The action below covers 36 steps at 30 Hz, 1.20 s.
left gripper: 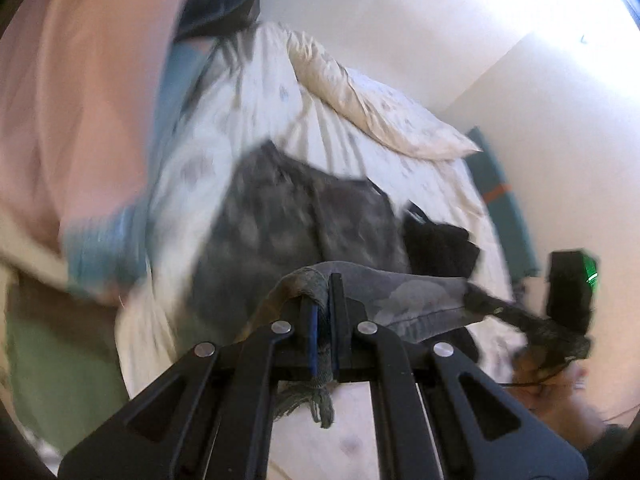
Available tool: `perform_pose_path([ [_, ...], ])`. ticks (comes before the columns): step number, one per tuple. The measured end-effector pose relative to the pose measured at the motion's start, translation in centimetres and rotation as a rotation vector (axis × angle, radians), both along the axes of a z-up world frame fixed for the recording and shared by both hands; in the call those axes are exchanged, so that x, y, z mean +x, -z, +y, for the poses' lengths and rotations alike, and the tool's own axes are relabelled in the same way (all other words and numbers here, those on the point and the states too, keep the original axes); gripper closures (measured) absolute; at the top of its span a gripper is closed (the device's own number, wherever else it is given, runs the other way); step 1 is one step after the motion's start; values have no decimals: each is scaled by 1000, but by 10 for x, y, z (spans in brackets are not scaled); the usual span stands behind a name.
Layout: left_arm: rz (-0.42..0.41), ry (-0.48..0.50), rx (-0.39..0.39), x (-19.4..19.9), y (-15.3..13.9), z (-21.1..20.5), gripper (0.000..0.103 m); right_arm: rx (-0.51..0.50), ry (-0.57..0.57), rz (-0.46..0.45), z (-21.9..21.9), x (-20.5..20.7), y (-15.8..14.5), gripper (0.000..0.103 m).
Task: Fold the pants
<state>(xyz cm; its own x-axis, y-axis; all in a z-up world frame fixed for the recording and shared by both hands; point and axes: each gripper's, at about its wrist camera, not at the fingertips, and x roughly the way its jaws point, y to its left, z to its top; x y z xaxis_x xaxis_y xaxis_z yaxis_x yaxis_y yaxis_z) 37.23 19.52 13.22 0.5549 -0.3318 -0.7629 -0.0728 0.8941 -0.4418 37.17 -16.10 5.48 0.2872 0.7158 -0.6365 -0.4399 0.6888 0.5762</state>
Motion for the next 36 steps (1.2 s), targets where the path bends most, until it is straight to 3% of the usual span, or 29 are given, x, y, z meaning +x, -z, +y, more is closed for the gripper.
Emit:
perform_pose_path([
  [4, -80, 26, 90, 89, 33, 2, 100, -111, 51, -61, 28, 95, 16, 96],
  [9, -66, 33, 187, 177, 65, 0, 99, -195, 134, -104, 50, 186, 35, 96],
  [11, 17, 19, 249, 207, 88, -2, 97, -243, 141, -88, 62, 215, 52, 96],
  [13, 109, 11, 287, 227, 120, -4, 97, -279, 132, 10, 72, 240, 86, 96],
  [17, 197, 30, 365, 235, 160, -17, 96, -370, 138, 67, 84, 253, 138, 95],
  [20, 248, 21, 365, 242, 172, -18, 94, -381, 150, 112, 84, 260, 160, 95],
  [21, 249, 13, 372, 245, 173, -18, 89, -376, 155, 126, 82, 264, 163, 95],
  [22, 249, -2, 387, 248, 171, -17, 73, -368, 166, 145, 81, 270, 166, 95],
  [23, 247, -22, 388, 252, 168, -15, 46, -360, 180, 160, 80, 276, 166, 91],
  [24, 236, -55, 382, 258, 161, -11, 33, -337, 203, 180, 77, 284, 164, 90],
  [25, 198, -110, 363, 263, 148, -4, 22, -304, 230, 201, 74, 292, 159, 89],
  [26, 151, -156, 331, 267, 134, 2, 20, -262, 257, 212, 70, 299, 154, 88],
  [27, 97, -184, 305, 269, 121, 7, 17, -210, 294, 214, 65, 303, 144, 84],
  [28, 57, -210, 324, 270, 112, 11, 11, -179, 328, 191, 61, 306, 134, 57],
  [29, 35, -222, 352, 269, 107, 11, 11, -183, 348, 162, 59, 306, 126, 24],
  [30, 10, -212, 363, 266, 104, 11, 11, -198, 363, 108, 59, 304, 117, 18],
  [32, 16, -142, 382, 259, 114, 7, 11, -261, 329, 16, 65, 296, 107, 18],
  [34, 65, -4, 420, 249, 139, -5, 11, -349, 239, -17, 76, 285, 115, 20],
  [36, 111, 128, 520, 237, 163, -23, 11, -438, 109, -48, 92, 272, 131, 21],
])
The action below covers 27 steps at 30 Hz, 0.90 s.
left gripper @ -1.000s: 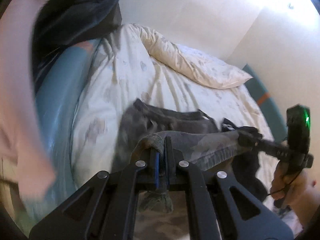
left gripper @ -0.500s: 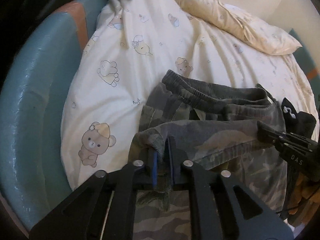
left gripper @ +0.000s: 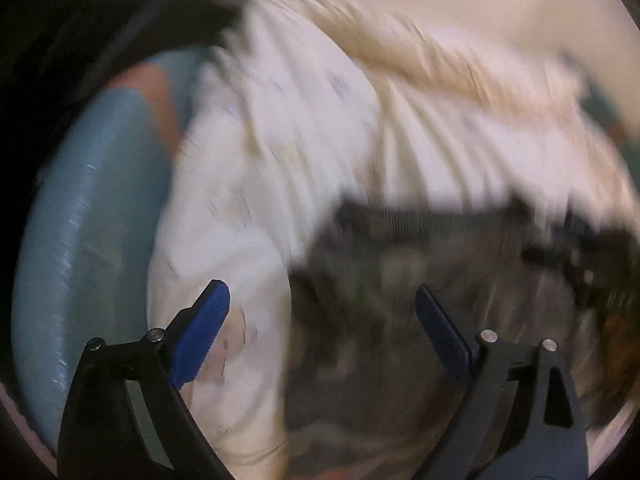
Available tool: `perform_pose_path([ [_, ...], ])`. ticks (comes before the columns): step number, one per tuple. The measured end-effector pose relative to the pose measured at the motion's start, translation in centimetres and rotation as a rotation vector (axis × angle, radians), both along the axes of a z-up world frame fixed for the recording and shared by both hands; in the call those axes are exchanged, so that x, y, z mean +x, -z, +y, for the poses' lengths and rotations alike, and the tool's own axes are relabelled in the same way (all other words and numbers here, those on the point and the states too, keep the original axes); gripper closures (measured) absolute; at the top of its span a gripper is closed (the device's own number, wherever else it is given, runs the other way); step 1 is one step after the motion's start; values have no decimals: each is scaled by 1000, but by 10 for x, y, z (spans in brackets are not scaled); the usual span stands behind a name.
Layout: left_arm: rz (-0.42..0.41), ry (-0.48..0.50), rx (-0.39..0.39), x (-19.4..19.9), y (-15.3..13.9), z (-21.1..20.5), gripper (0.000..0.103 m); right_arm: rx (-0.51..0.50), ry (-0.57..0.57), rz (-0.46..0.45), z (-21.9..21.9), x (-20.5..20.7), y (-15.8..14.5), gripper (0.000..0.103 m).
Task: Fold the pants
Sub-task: 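Lay the fold down on the pants and open both grippers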
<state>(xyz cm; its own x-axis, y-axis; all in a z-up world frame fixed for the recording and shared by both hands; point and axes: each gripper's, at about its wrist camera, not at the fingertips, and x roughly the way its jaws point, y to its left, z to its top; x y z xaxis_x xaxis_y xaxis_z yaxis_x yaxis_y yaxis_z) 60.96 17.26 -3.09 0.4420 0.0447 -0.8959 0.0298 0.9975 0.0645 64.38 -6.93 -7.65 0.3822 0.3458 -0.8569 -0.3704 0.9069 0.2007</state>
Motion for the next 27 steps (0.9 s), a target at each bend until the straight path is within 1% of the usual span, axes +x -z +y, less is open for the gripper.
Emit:
perform_pose_path([
  [1, 40, 54, 76, -7, 15, -11, 11, -65, -61, -6, 9, -8, 9, 25],
  [2, 69, 91, 123, -12, 27, -17, 11, -113, -116, -4, 16, -15, 18, 27],
  [3, 88, 110, 146, -15, 35, -21, 11, -146, -154, 8, 22, -21, 28, 27],
  [4, 115, 111, 179, -15, 45, -24, 11, -170, -167, 23, 25, -24, 38, 29],
  [5, 125, 103, 191, -14, 51, -25, 11, -183, -159, 39, 26, -23, 46, 29],
  [6, 128, 92, 188, -12, 55, -26, 11, -176, -133, 72, 28, -20, 56, 29],
  [7, 129, 74, 208, -6, 59, -28, 11, -159, -109, 111, 28, -16, 63, 29],
  [8, 125, 49, 249, 1, 63, -29, 11, -140, -83, 140, 28, -11, 70, 29],
  [9, 121, 16, 305, 10, 66, -30, 11, -136, -50, 138, 29, -4, 72, 29],
  [10, 113, -35, 373, 21, 67, -28, 11, -153, -19, 118, 29, 2, 72, 29],
  [11, 88, -91, 405, 29, 62, -25, 12, -184, 30, 78, 28, 11, 68, 29],
  [12, 34, -142, 392, 35, 50, -20, 12, -188, 66, 37, 26, 16, 60, 29],
  [13, -54, -195, 385, 34, 34, -13, 12, -165, 115, -53, 19, 17, 43, 29],
  [14, -180, -268, 401, 26, 13, -7, 12, -203, 179, -162, 10, 13, 26, 29],
  [15, -258, -322, 401, 17, 2, -1, 12, -248, 225, -209, 3, 11, 20, 27],
  [16, -315, -377, 358, 5, -6, 8, 12, -260, 259, -216, -8, 8, 19, 27],
  [17, -299, -385, 290, -3, -3, 15, 12, -225, 256, -179, -18, 4, 23, 27],
  [18, -246, -361, 254, -6, 5, 19, 12, -162, 236, -120, -29, -3, 29, 27],
  [19, -163, -319, 215, -13, 18, 20, 12, -121, 218, -87, -39, -14, 35, 27],
  [21, -92, -283, 138, -39, 32, 19, 12, -38, 194, -61, -58, -43, 39, 27],
  [23, -60, -260, 44, -92, 38, 8, 12, 80, 178, -10, -78, -78, 45, 27],
  [24, -47, -240, 1, -112, 38, 1, 12, 138, 170, 9, -89, -99, 47, 27],
  [25, -41, -217, -57, -142, 36, -7, 12, 170, 165, 26, -98, -120, 51, 27],
  [27, -34, -213, -151, -200, 32, -20, 12, 237, 168, 67, -119, -167, 55, 27],
])
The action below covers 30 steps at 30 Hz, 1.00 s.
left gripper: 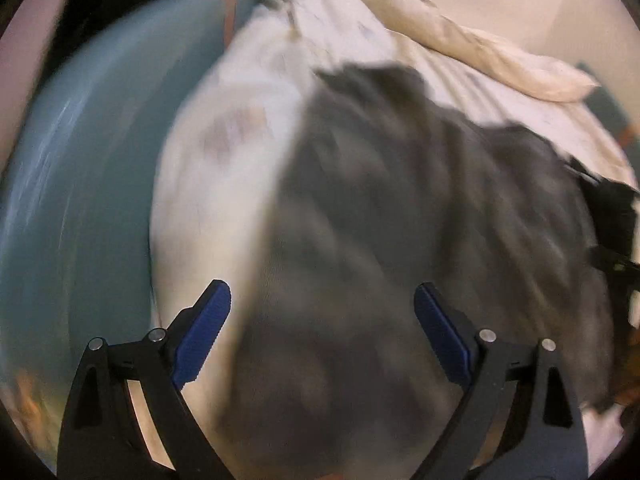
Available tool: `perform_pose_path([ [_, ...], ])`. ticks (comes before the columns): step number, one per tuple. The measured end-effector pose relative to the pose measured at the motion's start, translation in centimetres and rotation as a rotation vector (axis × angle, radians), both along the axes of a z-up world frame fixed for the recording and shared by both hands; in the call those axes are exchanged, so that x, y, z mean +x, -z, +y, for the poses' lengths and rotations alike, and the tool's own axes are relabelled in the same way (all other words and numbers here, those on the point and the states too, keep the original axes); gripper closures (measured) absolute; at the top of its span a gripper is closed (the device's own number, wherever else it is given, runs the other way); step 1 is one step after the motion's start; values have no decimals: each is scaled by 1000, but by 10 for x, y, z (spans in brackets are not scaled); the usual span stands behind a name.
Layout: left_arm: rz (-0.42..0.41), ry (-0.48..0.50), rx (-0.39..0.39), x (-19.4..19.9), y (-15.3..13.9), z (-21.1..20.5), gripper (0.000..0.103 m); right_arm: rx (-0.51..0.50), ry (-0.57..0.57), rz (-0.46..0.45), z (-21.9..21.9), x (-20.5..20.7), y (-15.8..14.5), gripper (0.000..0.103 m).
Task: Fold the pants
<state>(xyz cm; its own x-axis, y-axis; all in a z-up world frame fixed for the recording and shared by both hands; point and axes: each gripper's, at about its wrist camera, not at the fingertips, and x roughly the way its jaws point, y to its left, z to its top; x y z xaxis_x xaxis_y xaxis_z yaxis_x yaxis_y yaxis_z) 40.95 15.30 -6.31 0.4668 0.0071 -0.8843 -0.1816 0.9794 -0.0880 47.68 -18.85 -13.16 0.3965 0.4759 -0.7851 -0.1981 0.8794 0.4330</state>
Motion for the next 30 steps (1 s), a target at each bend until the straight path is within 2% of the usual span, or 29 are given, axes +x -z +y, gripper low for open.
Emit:
perform_pose_path([
  [3, 8, -80, -159, -77, 8, -15, 11, 115, 23, 97, -29, -73, 11, 27],
  [5, 81, -141, -278, -108, 30, -24, 9, 156, 62, 150, -48, -116, 26, 27],
  [7, 142, -207, -390, -128, 59, -31, 9, 185, 133, 233, -71, -162, 54, 27],
  [9, 163, -280, -435, -143, 85, -34, 9, 225, 214, 339, -91, -196, 89, 27],
  [11, 168, -312, -462, -150, 108, -37, 10, 271, 291, 408, -110, -218, 120, 27],
  [13, 153, -326, -490, -149, 119, -36, 11, 320, 316, 396, -120, -227, 133, 27],
  [17, 60, -323, -537, -144, 111, -27, 11, 421, 308, 296, -122, -218, 139, 27],
  [21, 66, -405, -610, -134, 127, -15, 11, 469, 377, 303, -125, -214, 157, 27],
  [29, -2, -498, -637, -120, 130, -12, 12, 568, 459, 245, -130, -185, 152, 28],
  [30, -7, -495, -636, -118, 130, -14, 14, 555, 465, 244, -127, -178, 151, 28],
])
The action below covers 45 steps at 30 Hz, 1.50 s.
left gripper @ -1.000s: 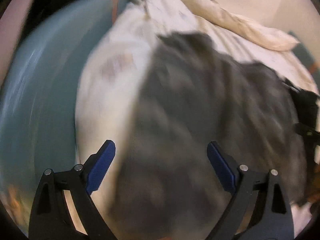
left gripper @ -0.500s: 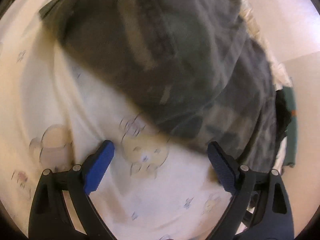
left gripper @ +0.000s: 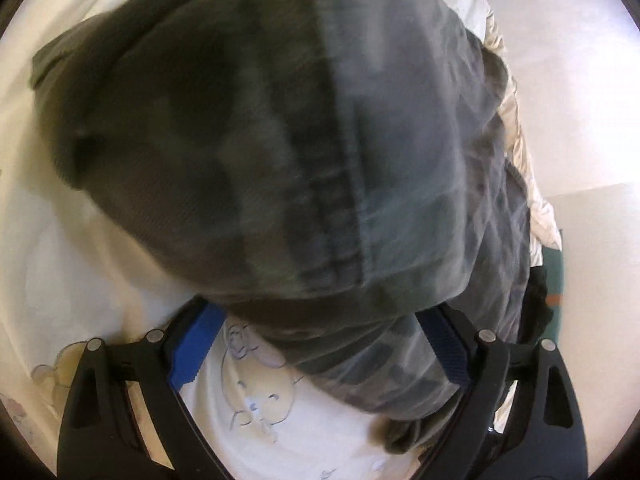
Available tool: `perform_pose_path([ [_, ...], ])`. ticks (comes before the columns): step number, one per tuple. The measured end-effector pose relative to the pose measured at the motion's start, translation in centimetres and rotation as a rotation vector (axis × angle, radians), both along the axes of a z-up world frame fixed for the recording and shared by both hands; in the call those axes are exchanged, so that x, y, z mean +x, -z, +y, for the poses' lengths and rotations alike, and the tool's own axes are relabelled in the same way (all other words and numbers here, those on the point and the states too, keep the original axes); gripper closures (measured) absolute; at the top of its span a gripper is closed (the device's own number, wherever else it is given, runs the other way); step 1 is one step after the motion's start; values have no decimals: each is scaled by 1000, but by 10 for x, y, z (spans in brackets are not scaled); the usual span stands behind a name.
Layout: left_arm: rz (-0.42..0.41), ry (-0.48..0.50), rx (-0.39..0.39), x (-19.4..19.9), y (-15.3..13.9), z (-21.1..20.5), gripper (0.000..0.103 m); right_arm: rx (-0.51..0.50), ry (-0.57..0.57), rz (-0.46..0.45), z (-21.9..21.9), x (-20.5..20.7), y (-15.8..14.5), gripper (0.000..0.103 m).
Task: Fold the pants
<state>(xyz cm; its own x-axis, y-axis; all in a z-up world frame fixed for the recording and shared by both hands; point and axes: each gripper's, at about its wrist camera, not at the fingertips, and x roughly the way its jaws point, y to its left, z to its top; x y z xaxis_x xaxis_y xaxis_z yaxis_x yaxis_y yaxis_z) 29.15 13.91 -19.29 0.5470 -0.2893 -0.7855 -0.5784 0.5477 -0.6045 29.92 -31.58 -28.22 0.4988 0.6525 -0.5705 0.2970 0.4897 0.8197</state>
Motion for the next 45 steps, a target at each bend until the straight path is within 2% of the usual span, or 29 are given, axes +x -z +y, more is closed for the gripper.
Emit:
perform_pose_path([
  [1, -7, 4, 12, 1, -1, -1, 23, -10, 4, 5, 2, 4, 0, 31],
  [3, 19, 9, 42, 1, 0, -2, 53, -31, 13, 30, 5, 10, 4, 43],
  [4, 43, 18, 18, 0, 5, 1, 79, -39, 21, 43, 4, 10, 5, 58],
  [5, 56, 46, -7, 1, 6, 2, 85, -40, 31, 52, 4, 9, 6, 70],
  [6, 52, 64, 4, 2, 1, 2, 88, -38, 36, 60, 4, 7, 5, 73],
  [7, 39, 87, 22, 2, -8, 0, 91, -23, 36, 58, 4, 4, 3, 80],
  [8, 31, 95, 31, 2, -17, 0, 92, -27, 32, 45, 5, 2, -3, 87],
  [10, 3, 82, 18, -4, -38, -1, 92, -66, 10, -4, 8, -5, -23, 92],
  [14, -47, 97, 9, -18, -73, -7, 93, -95, -13, -49, 9, -15, -57, 96],
  [20, 9, 124, 28, -53, -85, -4, 93, -106, -41, -39, 11, -32, -84, 96],
  [24, 39, 130, 9, -101, -90, 0, 93, -106, -54, -1, -5, -38, -92, 96],
  [28, 105, 169, -3, -161, -96, -11, 93, -100, -79, 41, -12, -44, -102, 96],
  [33, 226, 216, -1, -248, -110, -31, 93, -84, -84, 157, -35, -130, -112, 96],
  [37, 317, 274, -8, -314, -115, -42, 93, -108, -109, 233, -60, -188, -129, 96],
  [39, 337, 287, -11, -335, -107, -47, 92, -105, -112, 264, -72, -205, -124, 96],
  [42, 366, 251, 17, -356, -77, -49, 79, -45, -94, 318, -83, -217, -92, 95],
  [43, 383, 247, 26, -357, -70, -51, 72, -11, -99, 331, -84, -217, -78, 94],
  [44, 404, 251, 30, -369, -65, -48, 66, -12, -108, 339, -82, -213, -68, 88],
  [45, 429, 256, 28, -369, -59, -48, 62, -38, -111, 350, -82, -211, -59, 87],
])
